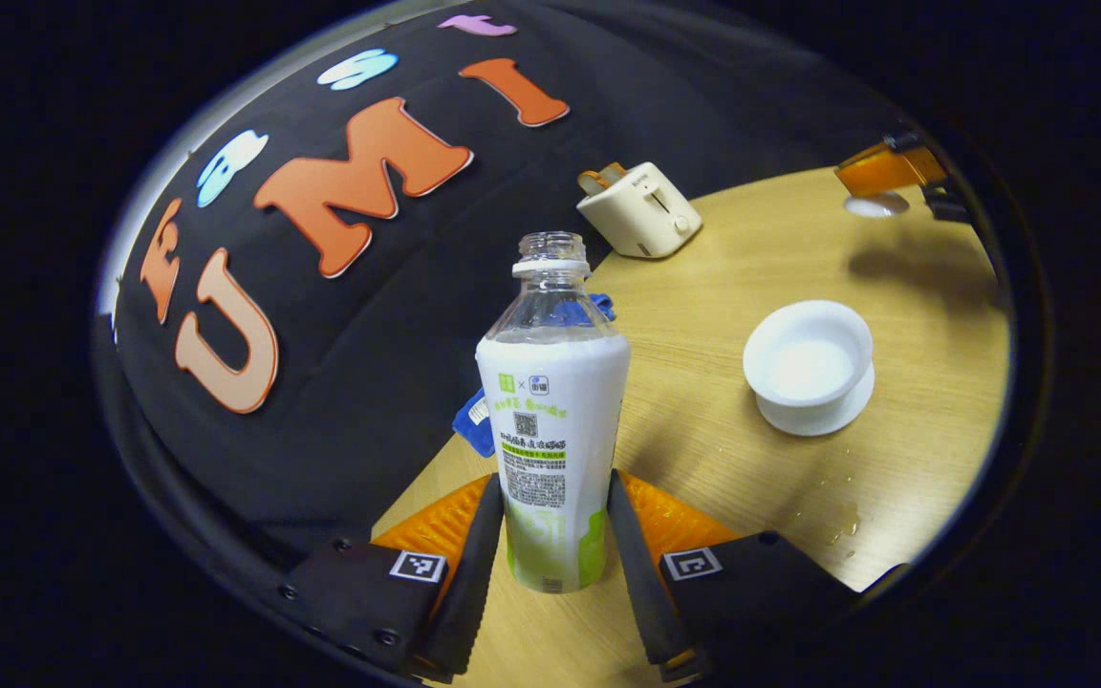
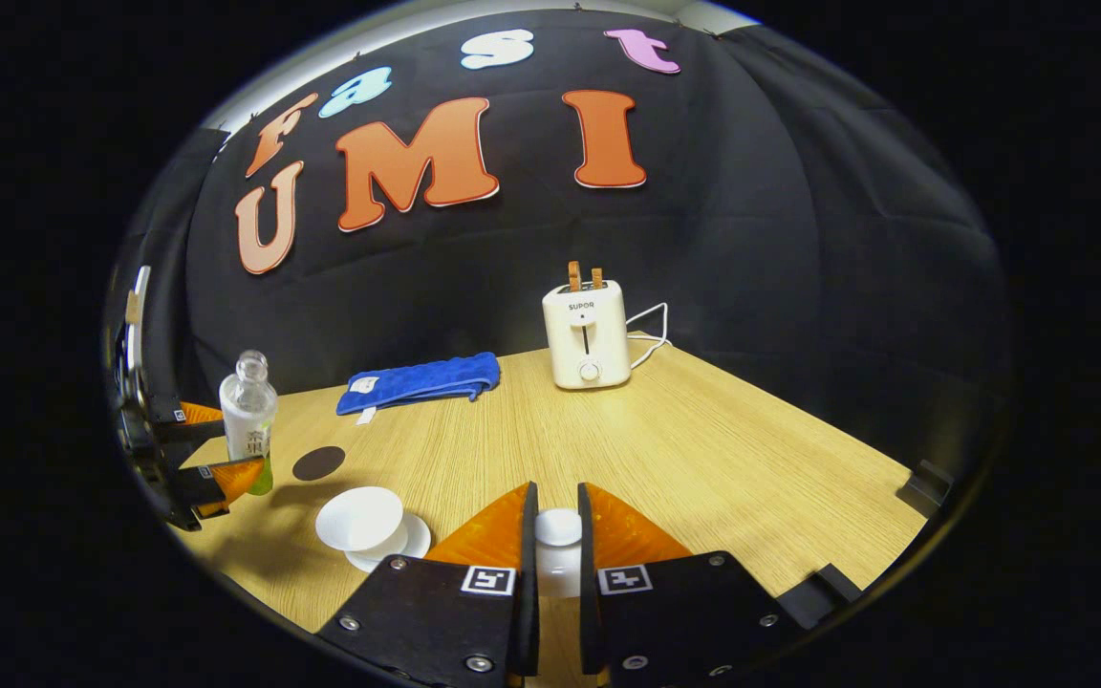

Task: Open the teacup lid with one hand, grasp the water bottle and pour water into the teacup with the other hand; after pouring, place the water bottle on the coaster and then close the teacup lid.

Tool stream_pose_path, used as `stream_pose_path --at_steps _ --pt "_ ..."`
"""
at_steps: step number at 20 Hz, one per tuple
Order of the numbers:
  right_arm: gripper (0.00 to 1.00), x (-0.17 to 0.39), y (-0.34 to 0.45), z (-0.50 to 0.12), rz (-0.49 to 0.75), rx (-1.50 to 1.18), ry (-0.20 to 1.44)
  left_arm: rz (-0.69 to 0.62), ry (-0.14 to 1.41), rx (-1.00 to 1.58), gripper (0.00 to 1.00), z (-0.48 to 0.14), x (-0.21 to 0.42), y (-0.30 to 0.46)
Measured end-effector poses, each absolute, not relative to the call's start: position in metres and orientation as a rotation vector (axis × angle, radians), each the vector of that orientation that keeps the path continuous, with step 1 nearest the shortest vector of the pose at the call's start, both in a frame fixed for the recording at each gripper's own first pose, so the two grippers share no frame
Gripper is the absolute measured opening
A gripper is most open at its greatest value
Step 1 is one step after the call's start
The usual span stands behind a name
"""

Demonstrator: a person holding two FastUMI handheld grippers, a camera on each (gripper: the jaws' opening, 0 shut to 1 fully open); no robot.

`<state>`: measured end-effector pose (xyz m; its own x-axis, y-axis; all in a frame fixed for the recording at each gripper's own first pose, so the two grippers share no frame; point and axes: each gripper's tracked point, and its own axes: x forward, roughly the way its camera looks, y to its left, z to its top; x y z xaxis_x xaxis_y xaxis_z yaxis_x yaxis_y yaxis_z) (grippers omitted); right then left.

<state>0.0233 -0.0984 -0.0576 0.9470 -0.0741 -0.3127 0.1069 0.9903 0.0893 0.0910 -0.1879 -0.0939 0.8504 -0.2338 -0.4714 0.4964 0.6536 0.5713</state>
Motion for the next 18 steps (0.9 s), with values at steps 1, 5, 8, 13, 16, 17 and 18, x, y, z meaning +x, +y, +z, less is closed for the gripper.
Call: stream_pose_path --at_steps 1,5,8,13,16,17,18 --pt "0.17 0.023 -0.098 -0.058 -0.091 0.106 0.315 -0.425 0.392 0.705 0.65 -0.094 0.090 -0.187" --pt "0.17 0.023 -0.100 -0.058 -0.094 0.103 0.316 -0.400 0.418 0.435 0.64 -0.079 0.089 -0.188" --pt "0.17 0.022 -0.100 -0.058 -0.096 0.105 0.316 -0.379 0.400 0.270 0.68 -0.061 0.097 -0.189" --pt "0.17 0.022 -0.095 -0.061 -0.081 0.103 0.326 -0.322 0.344 0.106 0.68 -0.042 0.135 -0.187" --pt "0.17 0.024 -0.093 -0.063 -0.076 0.096 0.331 -0.303 0.358 0.049 0.68 -0.054 0.146 -0.185" --pt "0.17 0.024 -0.093 -0.064 -0.076 0.096 0.333 -0.299 0.365 0.049 0.68 -0.057 0.151 -0.184" --pt "0.17 0.024 -0.094 -0.065 -0.077 0.097 0.335 -0.288 0.373 0.052 0.66 -0.063 0.158 -0.182"
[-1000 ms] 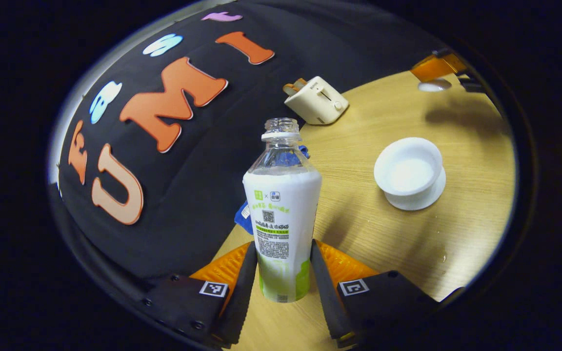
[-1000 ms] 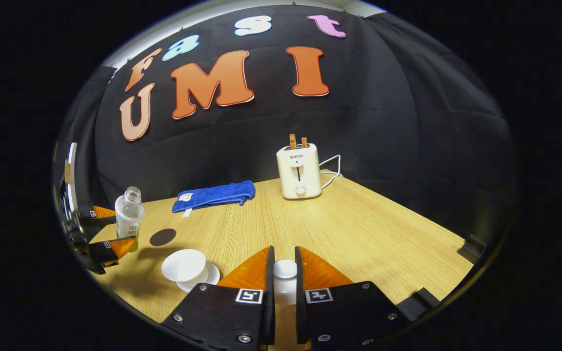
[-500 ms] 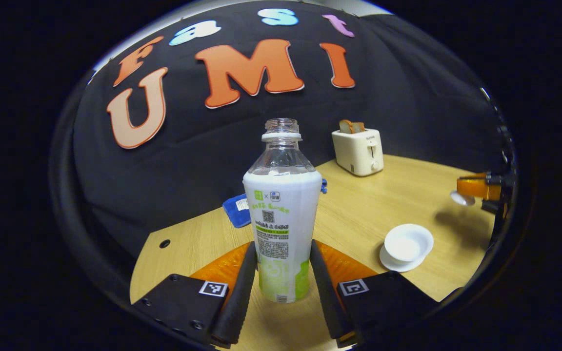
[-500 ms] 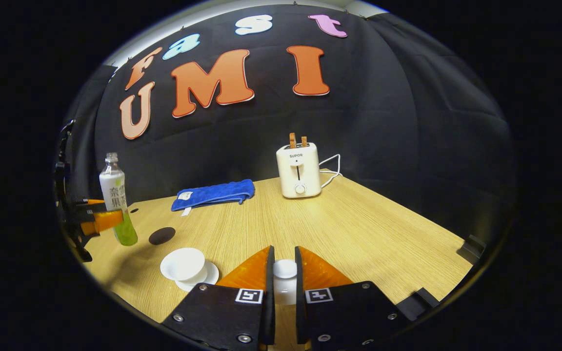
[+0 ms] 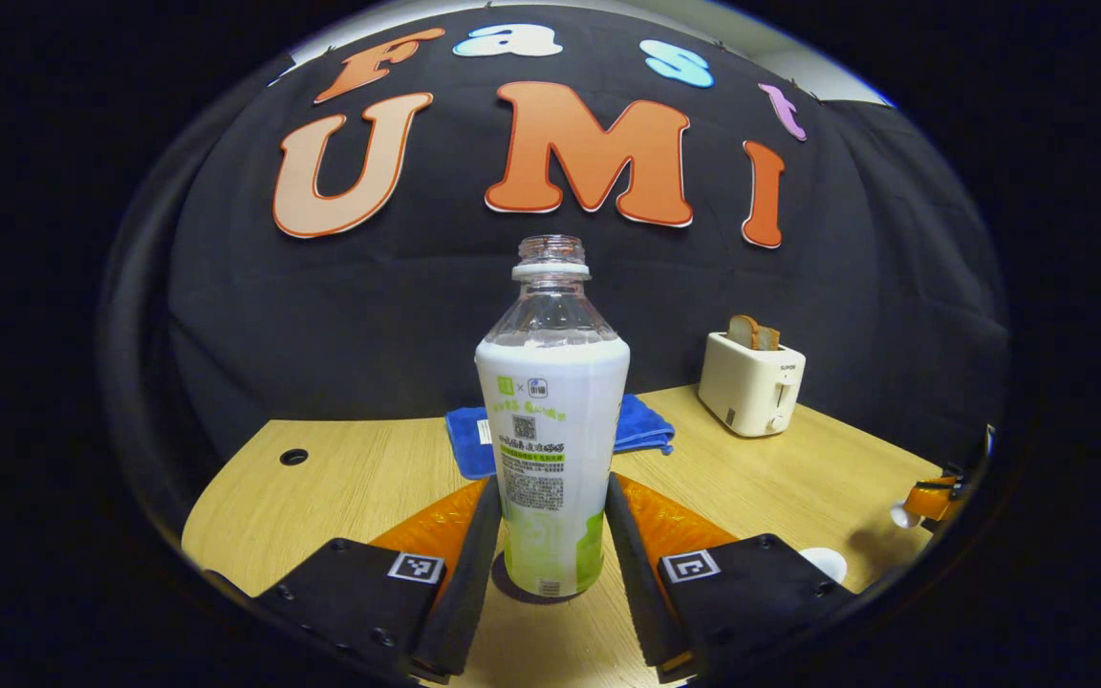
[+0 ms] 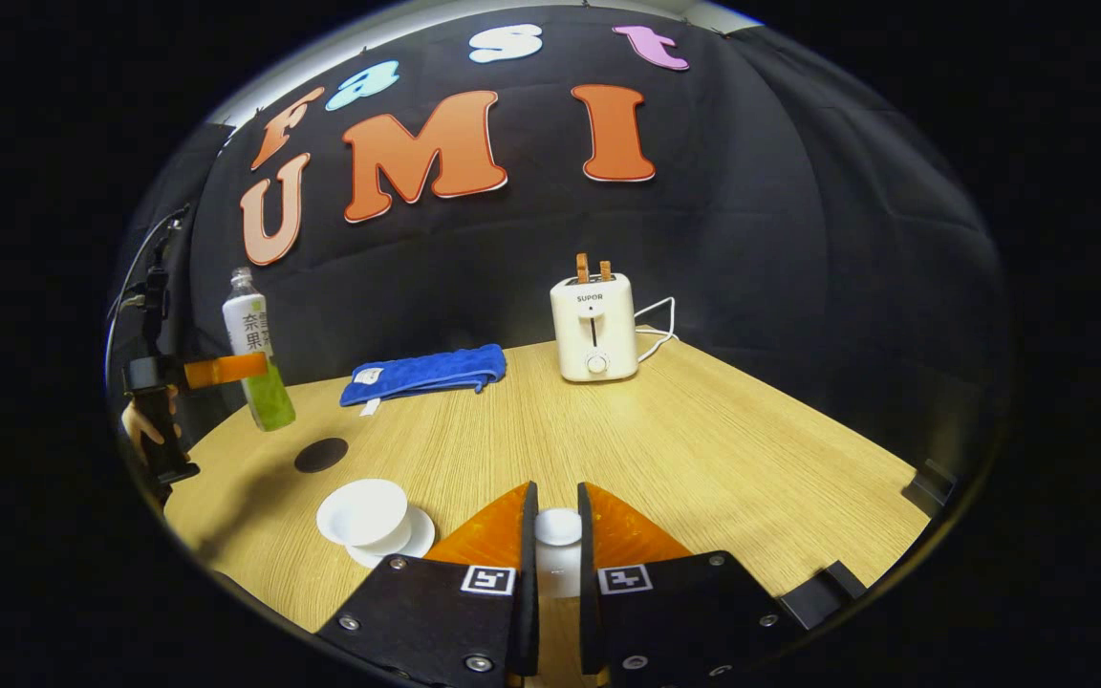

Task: Open the teacup lid with one hand, grasp the water bottle and pour water into the teacup with the other hand; after pouring, place the water bottle on the coaster and then close the teacup lid.

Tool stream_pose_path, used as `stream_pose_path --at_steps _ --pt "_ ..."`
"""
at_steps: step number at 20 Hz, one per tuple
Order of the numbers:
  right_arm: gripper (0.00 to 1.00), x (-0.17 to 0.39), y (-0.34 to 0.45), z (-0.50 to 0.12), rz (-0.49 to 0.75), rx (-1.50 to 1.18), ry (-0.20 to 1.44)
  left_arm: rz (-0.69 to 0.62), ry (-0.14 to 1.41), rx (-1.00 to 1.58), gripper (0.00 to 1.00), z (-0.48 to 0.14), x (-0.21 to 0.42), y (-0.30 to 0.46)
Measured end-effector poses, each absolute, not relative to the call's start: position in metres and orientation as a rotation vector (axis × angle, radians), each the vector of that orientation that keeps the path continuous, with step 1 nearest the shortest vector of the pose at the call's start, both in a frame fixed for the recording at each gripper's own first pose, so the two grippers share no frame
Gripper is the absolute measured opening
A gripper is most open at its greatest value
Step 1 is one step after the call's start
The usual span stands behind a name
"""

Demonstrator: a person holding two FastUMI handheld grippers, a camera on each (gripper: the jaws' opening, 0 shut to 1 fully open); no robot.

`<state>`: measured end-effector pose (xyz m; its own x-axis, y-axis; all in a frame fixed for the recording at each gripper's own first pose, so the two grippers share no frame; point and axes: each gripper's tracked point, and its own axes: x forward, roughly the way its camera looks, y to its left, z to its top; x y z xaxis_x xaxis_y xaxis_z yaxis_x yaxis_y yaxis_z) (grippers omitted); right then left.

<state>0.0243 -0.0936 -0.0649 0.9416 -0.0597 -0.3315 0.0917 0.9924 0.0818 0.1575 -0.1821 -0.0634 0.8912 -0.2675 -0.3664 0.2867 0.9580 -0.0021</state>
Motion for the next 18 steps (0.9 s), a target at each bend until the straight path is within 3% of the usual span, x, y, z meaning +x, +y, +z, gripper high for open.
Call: stream_pose_path --at_steps 10,18 --pt "0.17 0.024 -0.112 -0.064 -0.117 0.116 0.337 -0.254 0.466 0.029 0.67 -0.139 0.194 -0.183" --pt "0.17 0.022 -0.109 -0.063 -0.116 0.118 0.335 -0.250 0.441 0.067 0.71 -0.139 0.189 -0.183"
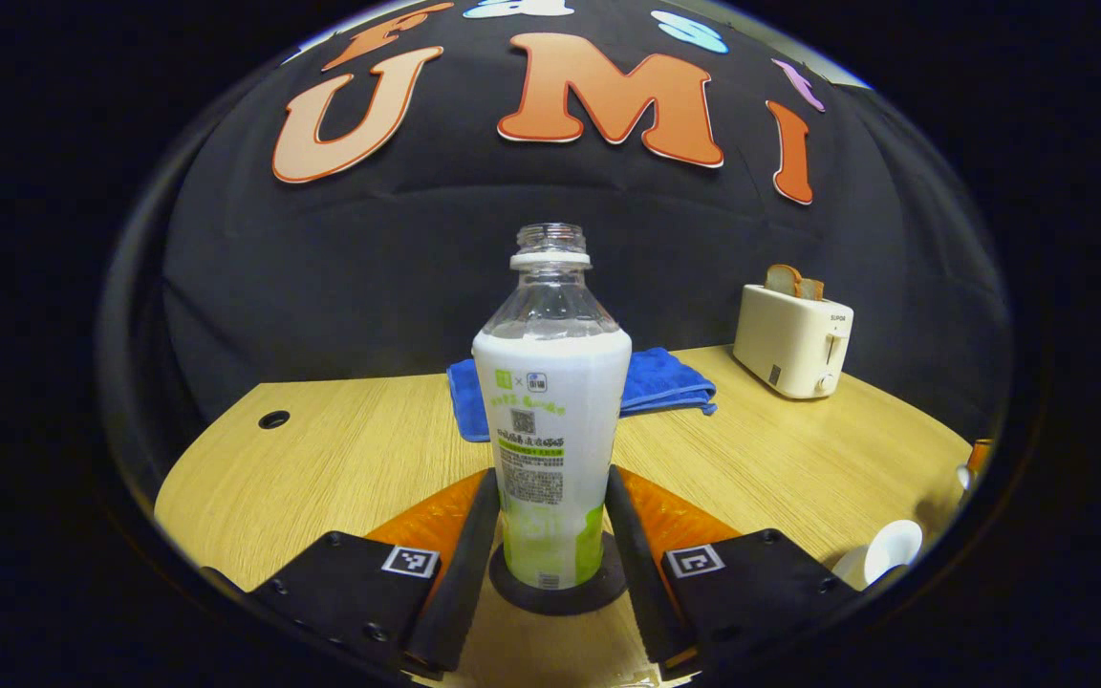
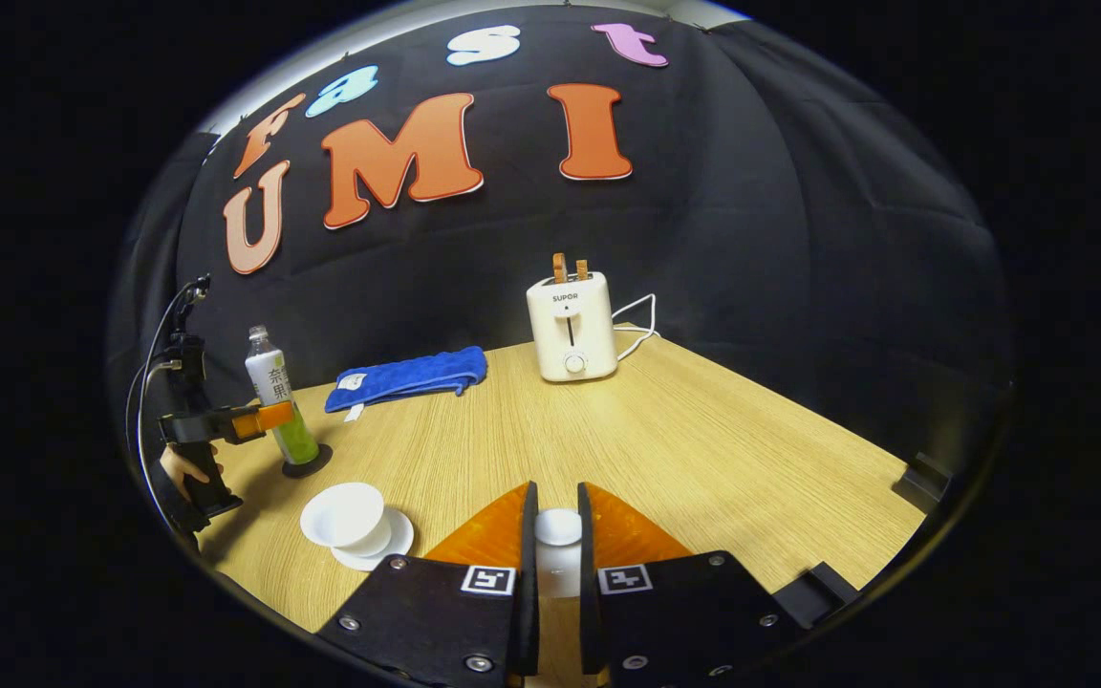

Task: Open the teacup lid with one hand, grasp the water bottle and pour water into the teacup with the other hand; after pouring, place the water bottle on the coaster and then close the teacup lid.

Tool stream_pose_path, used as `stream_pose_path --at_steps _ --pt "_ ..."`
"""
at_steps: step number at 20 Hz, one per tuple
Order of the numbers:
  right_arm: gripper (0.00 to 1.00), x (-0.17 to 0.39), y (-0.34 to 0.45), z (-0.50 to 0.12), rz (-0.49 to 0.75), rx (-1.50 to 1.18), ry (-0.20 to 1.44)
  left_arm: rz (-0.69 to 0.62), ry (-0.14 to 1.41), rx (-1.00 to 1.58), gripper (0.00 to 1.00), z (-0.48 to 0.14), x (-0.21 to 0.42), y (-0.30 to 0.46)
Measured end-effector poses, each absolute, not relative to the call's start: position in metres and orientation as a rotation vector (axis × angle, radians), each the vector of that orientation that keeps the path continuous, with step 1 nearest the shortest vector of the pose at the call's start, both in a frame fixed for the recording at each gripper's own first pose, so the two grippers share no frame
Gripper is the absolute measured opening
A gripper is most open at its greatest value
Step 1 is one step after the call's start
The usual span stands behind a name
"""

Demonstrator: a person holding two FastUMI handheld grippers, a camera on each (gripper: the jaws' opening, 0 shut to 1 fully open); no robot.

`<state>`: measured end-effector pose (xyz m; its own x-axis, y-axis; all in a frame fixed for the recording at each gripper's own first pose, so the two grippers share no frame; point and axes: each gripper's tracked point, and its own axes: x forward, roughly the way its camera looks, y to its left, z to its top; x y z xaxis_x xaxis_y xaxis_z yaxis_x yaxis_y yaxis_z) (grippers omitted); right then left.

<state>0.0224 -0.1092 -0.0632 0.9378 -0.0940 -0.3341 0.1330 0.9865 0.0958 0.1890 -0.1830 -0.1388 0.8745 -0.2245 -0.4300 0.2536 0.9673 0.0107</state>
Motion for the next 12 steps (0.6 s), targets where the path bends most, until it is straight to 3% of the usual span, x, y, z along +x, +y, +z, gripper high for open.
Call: stream_pose_path --at_steps 8,10,11,12 --pt "0.17 0.022 -0.105 -0.061 -0.111 0.113 0.328 -0.250 0.451 0.079 0.72 -0.144 0.173 -0.178" --pt "0.17 0.022 -0.106 -0.062 -0.111 0.112 0.329 -0.246 0.438 0.088 0.75 -0.141 0.170 -0.175" --pt "0.17 0.022 -0.106 -0.062 -0.111 0.111 0.329 -0.247 0.432 0.090 0.86 -0.140 0.169 -0.175" --pt "0.17 0.022 -0.105 -0.062 -0.109 0.110 0.329 -0.246 0.431 0.092 0.89 -0.139 0.164 -0.172"
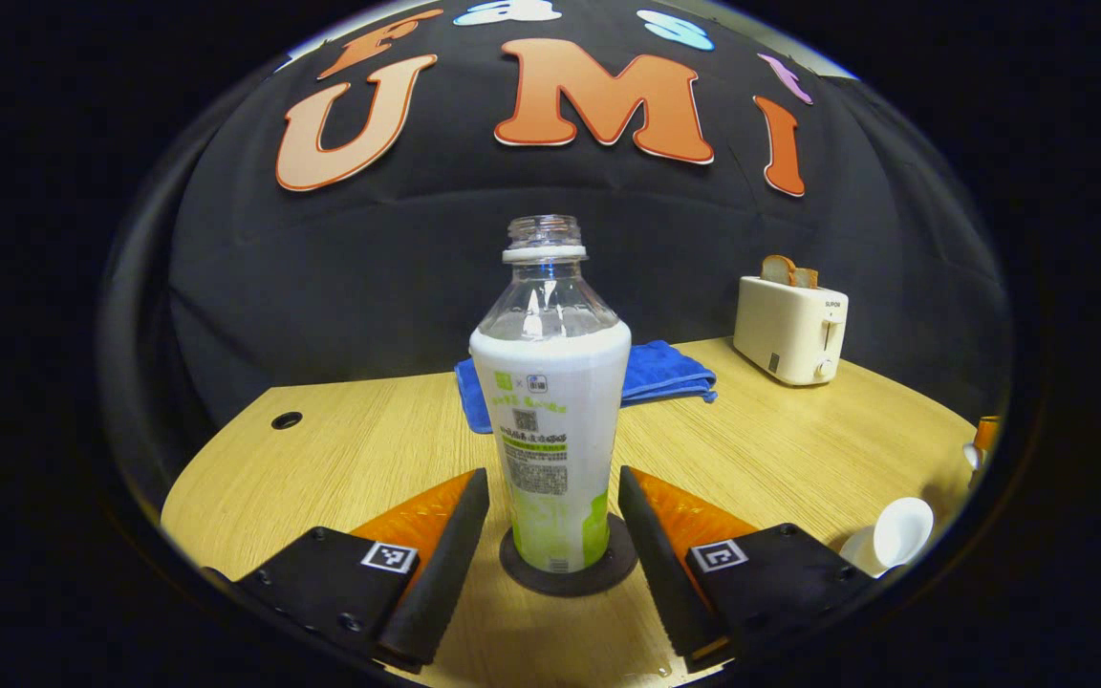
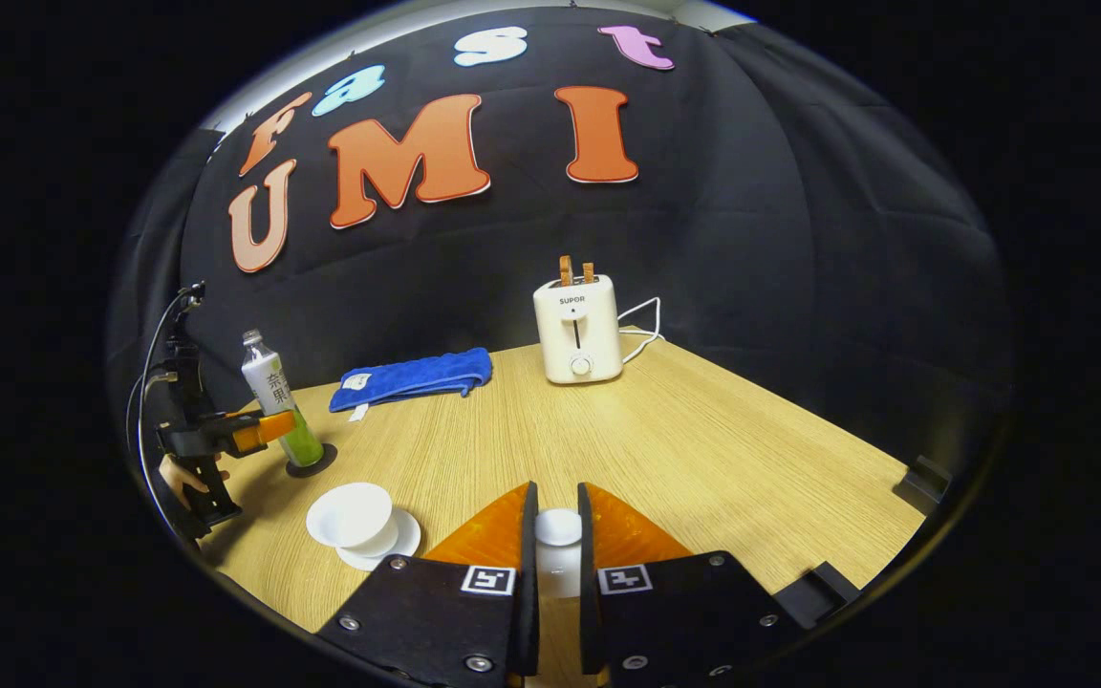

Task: Open the teacup lid with one hand, grasp the water bottle and pour water into the teacup with the other hand; after pouring, place the water bottle on the coaster and then close the teacup lid.

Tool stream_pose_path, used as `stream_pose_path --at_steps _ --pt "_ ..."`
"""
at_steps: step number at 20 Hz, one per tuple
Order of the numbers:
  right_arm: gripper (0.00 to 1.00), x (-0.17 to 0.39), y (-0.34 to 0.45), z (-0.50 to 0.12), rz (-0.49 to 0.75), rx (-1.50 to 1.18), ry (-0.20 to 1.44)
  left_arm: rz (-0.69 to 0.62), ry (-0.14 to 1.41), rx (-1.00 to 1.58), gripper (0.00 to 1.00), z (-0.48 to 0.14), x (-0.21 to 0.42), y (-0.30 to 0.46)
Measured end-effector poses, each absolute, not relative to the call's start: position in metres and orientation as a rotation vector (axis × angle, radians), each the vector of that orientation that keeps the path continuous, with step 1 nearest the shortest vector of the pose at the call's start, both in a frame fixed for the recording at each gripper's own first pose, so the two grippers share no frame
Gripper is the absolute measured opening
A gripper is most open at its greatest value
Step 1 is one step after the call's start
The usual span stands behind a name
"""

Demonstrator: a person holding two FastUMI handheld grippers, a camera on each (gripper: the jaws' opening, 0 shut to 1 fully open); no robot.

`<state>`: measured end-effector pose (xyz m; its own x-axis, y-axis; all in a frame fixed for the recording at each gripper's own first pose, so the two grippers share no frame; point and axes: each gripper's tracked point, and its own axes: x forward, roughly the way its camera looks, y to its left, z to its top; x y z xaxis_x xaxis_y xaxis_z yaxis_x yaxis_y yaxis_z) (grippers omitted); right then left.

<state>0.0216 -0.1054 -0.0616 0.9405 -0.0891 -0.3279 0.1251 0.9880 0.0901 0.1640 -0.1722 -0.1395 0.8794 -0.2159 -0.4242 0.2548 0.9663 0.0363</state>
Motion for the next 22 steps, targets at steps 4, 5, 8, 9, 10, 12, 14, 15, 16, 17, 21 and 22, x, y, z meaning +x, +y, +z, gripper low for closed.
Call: stream_pose_path --at_steps 4,5,8,9,10,12,14,15,16,17,21,22 --pt "0.17 0.022 -0.104 -0.062 -0.105 0.107 0.328 -0.239 0.431 0.098 0.96 -0.138 0.143 -0.164" --pt "0.17 0.022 -0.103 -0.062 -0.104 0.106 0.328 -0.238 0.421 0.094 0.97 -0.134 0.135 -0.160" --pt "0.17 0.022 -0.098 -0.063 -0.096 0.110 0.331 -0.237 0.378 0.033 0.98 -0.115 0.114 -0.152" --pt "0.17 0.021 -0.094 -0.061 -0.091 0.106 0.328 -0.233 0.368 0.026 0.98 -0.110 0.105 -0.148" --pt "0.17 0.021 -0.090 -0.061 -0.085 0.099 0.327 -0.232 0.359 0.025 0.96 -0.105 0.099 -0.144" --pt "0.17 0.023 -0.078 -0.059 -0.066 0.094 0.327 -0.233 0.340 0.038 0.98 -0.095 0.083 -0.135" --pt "0.17 0.026 -0.063 -0.052 -0.043 0.087 0.318 -0.218 0.319 0.052 0.98 -0.086 0.071 -0.123" --pt "0.17 0.029 -0.054 -0.047 -0.028 0.083 0.311 -0.207 0.309 0.056 0.98 -0.081 0.065 -0.116" --pt "0.17 0.031 -0.044 -0.042 -0.009 0.076 0.299 -0.197 0.300 0.057 0.97 -0.077 0.059 -0.110" --pt "0.17 0.034 -0.032 -0.038 0.009 0.062 0.288 -0.193 0.293 0.052 0.97 -0.074 0.054 -0.105" --pt "0.17 0.044 0.020 -0.034 0.104 0.024 0.272 -0.173 0.280 0.038 0.98 -0.063 0.039 -0.081" --pt "0.17 0.045 0.032 -0.036 0.128 0.017 0.273 -0.160 0.274 0.040 0.97 -0.061 0.039 -0.074"
